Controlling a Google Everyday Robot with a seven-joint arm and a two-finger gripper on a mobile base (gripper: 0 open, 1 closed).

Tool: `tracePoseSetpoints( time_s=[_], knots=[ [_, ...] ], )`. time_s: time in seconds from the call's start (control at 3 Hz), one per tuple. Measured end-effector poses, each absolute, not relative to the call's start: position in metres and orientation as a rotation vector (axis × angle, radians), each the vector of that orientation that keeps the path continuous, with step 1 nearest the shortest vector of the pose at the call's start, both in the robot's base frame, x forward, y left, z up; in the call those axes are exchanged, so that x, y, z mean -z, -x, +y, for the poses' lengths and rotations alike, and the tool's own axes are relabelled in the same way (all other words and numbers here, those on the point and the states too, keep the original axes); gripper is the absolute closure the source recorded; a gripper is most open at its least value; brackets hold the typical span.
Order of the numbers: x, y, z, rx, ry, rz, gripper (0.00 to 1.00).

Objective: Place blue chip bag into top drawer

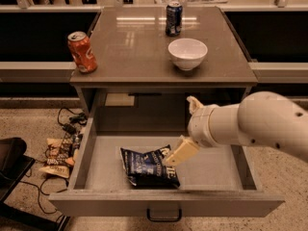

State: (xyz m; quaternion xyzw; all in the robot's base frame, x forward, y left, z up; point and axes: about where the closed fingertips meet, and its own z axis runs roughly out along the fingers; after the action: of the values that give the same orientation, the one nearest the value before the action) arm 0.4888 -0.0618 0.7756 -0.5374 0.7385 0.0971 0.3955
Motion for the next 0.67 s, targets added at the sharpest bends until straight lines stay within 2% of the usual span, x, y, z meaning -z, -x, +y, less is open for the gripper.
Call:
tracePoseSetpoints(
  time_s=[0.67],
  knots=[
    [-0.869, -0.454, -0.154, 0.181, 1.454, 1.985, 0.00]
  ],
)
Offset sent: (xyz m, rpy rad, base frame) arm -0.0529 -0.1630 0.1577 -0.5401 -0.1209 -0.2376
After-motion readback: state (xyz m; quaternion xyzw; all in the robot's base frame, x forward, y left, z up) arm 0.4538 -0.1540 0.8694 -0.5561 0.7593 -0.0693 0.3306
